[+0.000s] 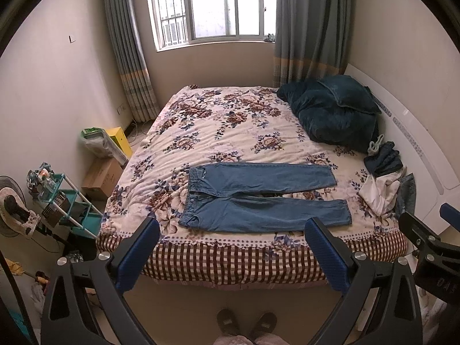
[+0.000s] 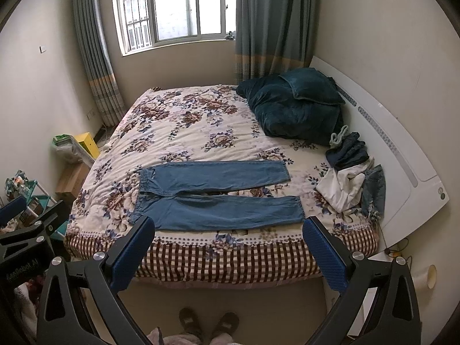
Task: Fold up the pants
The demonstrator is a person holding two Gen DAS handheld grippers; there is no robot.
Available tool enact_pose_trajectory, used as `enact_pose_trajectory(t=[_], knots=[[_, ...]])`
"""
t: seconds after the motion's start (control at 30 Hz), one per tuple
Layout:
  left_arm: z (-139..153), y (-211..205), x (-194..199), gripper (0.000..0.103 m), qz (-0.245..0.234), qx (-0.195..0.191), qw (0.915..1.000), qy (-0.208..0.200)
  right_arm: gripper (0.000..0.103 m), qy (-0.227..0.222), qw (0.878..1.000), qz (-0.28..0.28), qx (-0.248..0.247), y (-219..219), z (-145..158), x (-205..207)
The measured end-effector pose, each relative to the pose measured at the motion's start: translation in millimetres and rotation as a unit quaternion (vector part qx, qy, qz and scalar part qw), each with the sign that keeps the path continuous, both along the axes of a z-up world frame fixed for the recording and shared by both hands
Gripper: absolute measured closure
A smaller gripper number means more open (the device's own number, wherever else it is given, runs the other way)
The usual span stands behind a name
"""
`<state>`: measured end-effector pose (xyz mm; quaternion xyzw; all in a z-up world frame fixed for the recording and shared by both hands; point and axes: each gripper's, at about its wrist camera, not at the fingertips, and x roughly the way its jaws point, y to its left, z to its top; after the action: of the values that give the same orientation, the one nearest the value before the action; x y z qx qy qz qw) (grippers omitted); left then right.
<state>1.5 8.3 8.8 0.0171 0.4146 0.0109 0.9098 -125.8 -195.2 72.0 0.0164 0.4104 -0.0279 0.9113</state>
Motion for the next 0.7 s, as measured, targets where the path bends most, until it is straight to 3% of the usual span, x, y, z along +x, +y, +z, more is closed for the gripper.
enact_pose_trajectory(t=[0.7], knots=[[4.3, -6.0, -3.6, 0.000, -0.003, -0.002, 1.0000, -0.007, 0.000, 0.000, 1.000, -0.001, 0.002, 7.6, -3.0, -3.7]])
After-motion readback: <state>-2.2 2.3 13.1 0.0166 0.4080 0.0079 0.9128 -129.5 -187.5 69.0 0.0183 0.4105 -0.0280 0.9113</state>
